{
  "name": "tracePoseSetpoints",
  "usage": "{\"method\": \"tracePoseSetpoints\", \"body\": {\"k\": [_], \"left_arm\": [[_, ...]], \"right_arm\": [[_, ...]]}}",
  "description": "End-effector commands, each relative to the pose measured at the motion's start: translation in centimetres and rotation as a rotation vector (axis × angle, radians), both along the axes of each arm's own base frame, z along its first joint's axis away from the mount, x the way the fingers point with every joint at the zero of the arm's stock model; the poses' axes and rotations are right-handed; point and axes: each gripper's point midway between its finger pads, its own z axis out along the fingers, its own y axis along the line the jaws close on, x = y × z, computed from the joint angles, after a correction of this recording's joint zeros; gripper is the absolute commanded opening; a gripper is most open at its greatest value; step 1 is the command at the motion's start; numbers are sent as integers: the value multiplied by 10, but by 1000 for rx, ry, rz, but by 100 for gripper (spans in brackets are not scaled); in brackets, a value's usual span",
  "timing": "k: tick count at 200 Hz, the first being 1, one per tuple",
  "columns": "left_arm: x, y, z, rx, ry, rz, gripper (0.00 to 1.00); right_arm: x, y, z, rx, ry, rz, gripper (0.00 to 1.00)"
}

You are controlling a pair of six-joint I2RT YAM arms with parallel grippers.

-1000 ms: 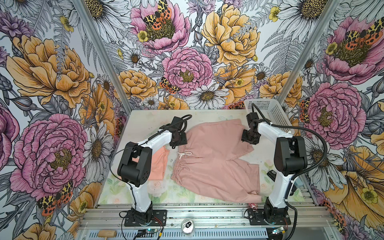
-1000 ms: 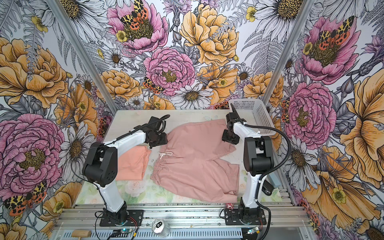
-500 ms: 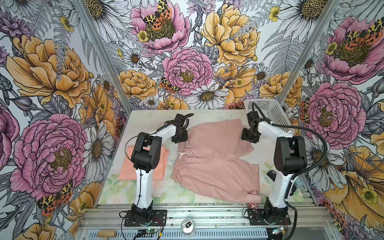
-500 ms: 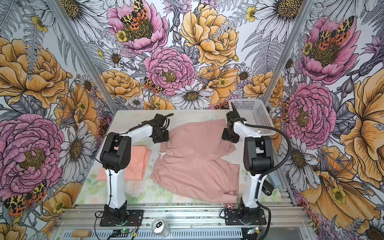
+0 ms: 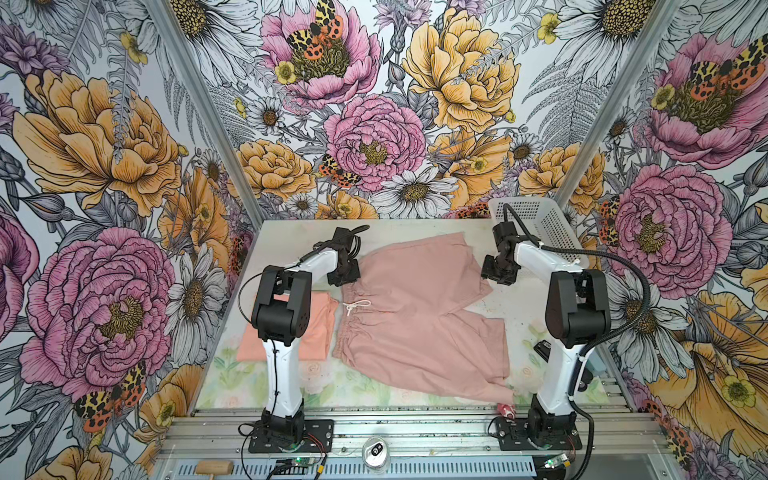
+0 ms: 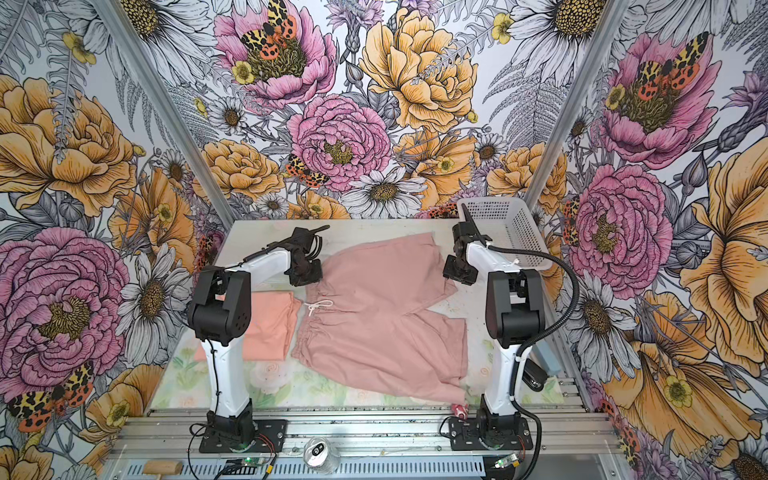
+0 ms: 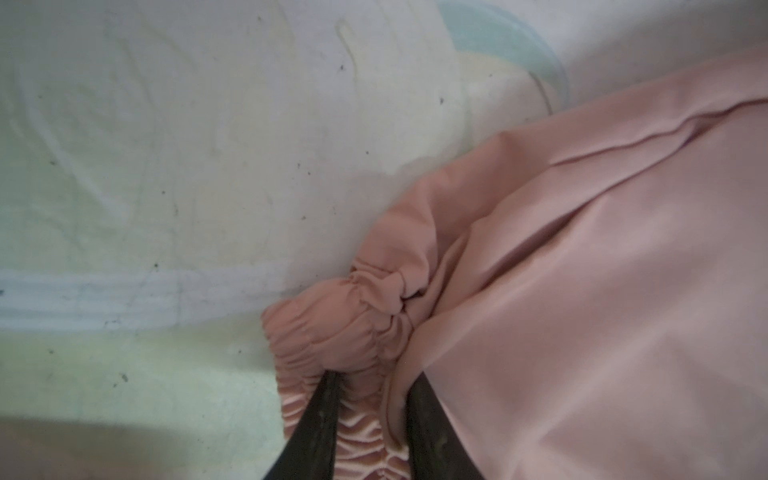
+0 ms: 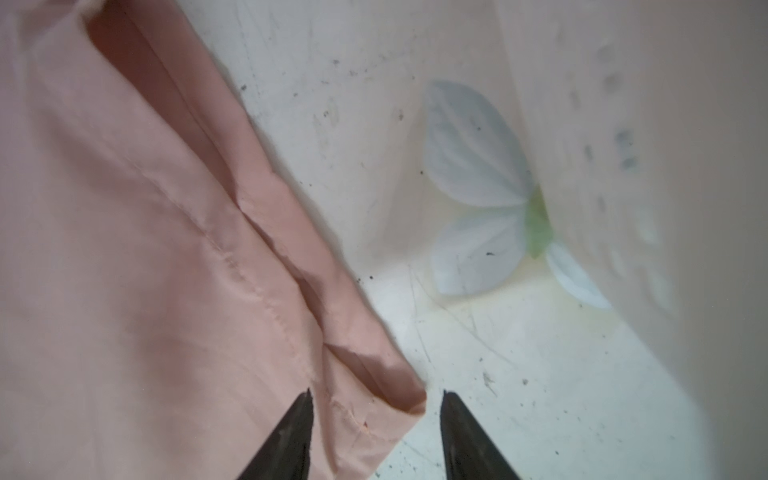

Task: Fold and stack the mixed laundry pile

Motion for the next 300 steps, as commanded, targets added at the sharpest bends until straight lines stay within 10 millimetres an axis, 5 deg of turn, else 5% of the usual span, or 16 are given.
{"method": "tracePoseSetpoints", "body": {"k": [1, 84, 143, 184, 230, 272, 300], "left_arm": [[-14, 6, -8, 49, 50, -17, 29], [-23, 17, -15, 60, 77, -11, 29], [-23, 22, -16, 60, 81, -6, 28], [-26, 29, -19, 62, 93, 1, 27], [-24, 32, -18, 58, 90, 5, 27], [-21, 24, -10, 33, 73, -5, 28], [-15, 13, 7, 15, 30, -17, 40]], "right_arm": [[19, 10, -3, 21, -34, 25, 51], [1, 24, -30, 24, 34, 45, 39], [-5, 6, -21, -41, 17, 1, 0], [-12, -19, 5, -108, -35, -53, 0], [-24, -29, 5, -103, 6, -73, 0], [-29, -24, 18, -69, -10, -72, 21], [-30, -13, 29, -35, -37, -62, 26]]}}
